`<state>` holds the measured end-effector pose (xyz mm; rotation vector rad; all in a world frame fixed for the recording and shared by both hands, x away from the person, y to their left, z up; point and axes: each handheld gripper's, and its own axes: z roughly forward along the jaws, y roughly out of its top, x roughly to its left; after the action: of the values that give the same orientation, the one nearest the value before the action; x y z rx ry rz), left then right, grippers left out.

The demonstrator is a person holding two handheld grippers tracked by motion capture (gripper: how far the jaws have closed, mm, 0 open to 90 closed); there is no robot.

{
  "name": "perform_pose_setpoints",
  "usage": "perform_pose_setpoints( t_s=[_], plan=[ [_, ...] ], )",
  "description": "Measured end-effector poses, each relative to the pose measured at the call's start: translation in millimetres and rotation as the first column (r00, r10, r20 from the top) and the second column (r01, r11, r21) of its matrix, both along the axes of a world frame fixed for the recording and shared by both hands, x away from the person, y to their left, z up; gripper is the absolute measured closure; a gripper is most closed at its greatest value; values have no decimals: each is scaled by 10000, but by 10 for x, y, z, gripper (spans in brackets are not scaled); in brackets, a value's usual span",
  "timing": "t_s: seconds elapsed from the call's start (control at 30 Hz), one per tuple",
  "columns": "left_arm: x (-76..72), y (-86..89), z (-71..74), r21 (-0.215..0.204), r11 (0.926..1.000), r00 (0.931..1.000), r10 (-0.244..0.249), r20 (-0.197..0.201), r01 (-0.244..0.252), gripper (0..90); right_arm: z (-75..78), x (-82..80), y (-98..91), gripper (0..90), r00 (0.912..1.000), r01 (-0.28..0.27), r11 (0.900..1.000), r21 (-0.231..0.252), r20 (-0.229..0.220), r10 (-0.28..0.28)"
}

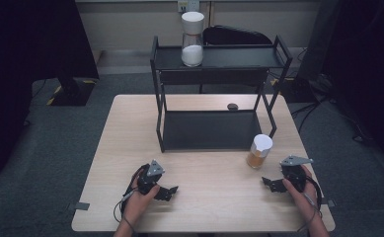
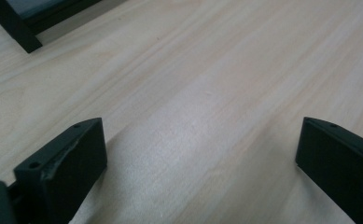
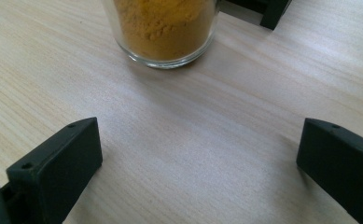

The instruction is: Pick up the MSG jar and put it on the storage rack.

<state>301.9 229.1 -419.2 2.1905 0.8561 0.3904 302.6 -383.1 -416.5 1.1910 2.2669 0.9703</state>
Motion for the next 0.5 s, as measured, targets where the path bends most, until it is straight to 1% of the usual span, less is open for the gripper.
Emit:
perform_pose_setpoints(
  t_s=[0.5],
  plan=[
    [-6, -5, -8, -35, 10000, 10000, 51, 12, -51, 0, 3, 0, 3, 0, 10000, 10, 10000, -11, -15, -10]
  ],
)
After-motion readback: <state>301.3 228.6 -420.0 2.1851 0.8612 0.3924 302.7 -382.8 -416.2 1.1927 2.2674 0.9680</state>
